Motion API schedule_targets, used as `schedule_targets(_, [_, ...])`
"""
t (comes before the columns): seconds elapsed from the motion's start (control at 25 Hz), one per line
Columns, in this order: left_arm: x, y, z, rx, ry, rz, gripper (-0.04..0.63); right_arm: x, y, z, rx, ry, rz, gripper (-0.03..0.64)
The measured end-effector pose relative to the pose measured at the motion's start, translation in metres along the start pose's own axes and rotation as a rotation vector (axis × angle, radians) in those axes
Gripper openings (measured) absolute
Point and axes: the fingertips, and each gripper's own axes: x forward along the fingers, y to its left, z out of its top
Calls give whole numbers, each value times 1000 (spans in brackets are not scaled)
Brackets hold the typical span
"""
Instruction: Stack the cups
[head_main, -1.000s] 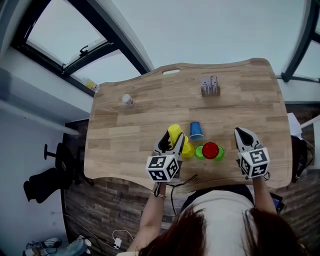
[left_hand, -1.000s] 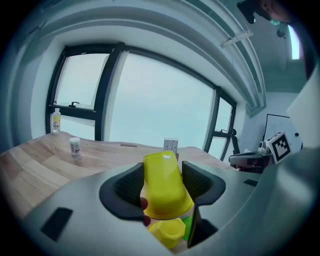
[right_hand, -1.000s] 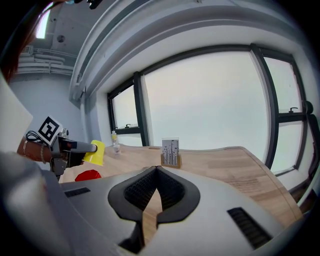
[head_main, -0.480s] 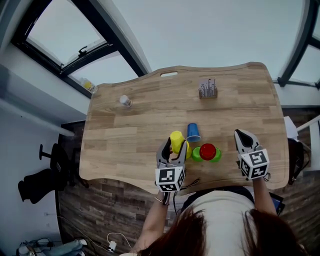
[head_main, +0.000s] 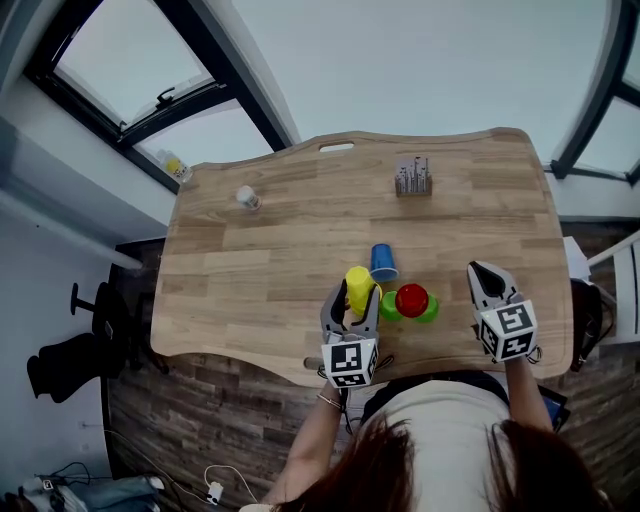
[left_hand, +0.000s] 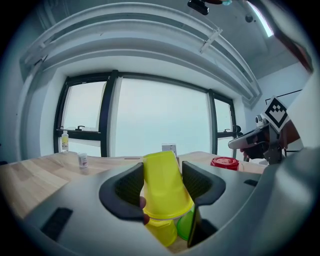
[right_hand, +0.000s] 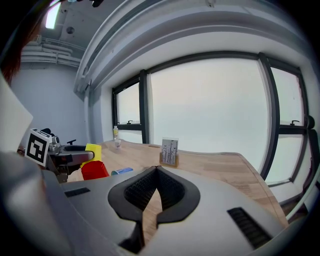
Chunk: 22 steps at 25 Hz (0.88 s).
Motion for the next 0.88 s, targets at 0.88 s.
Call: schedule_targets(0.88, [-10, -24, -15, 74, -35, -35, 257, -29, 1, -12, -15, 17, -37, 28])
